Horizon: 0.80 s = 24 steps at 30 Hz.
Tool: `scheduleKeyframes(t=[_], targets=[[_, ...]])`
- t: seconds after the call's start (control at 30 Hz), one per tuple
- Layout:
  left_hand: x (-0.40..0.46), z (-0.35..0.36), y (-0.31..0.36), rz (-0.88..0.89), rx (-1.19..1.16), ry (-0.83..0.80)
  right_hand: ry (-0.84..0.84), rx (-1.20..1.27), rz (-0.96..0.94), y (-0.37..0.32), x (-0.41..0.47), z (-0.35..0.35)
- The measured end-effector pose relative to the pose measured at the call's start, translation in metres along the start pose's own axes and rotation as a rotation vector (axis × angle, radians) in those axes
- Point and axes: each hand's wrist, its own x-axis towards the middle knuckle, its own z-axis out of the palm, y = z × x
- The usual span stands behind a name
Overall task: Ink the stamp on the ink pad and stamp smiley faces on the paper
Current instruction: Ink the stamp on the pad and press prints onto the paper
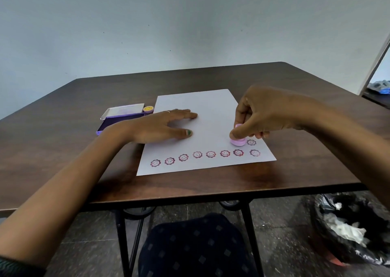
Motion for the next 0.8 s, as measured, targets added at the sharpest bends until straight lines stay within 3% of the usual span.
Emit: scheduleKeyframes(t=[0.8], targets=[[0.001,0.000,-0.004,-0.008,-0.008,-0.019,0.126,-0.263,-0.081,-0.003,-0.009,0.018]])
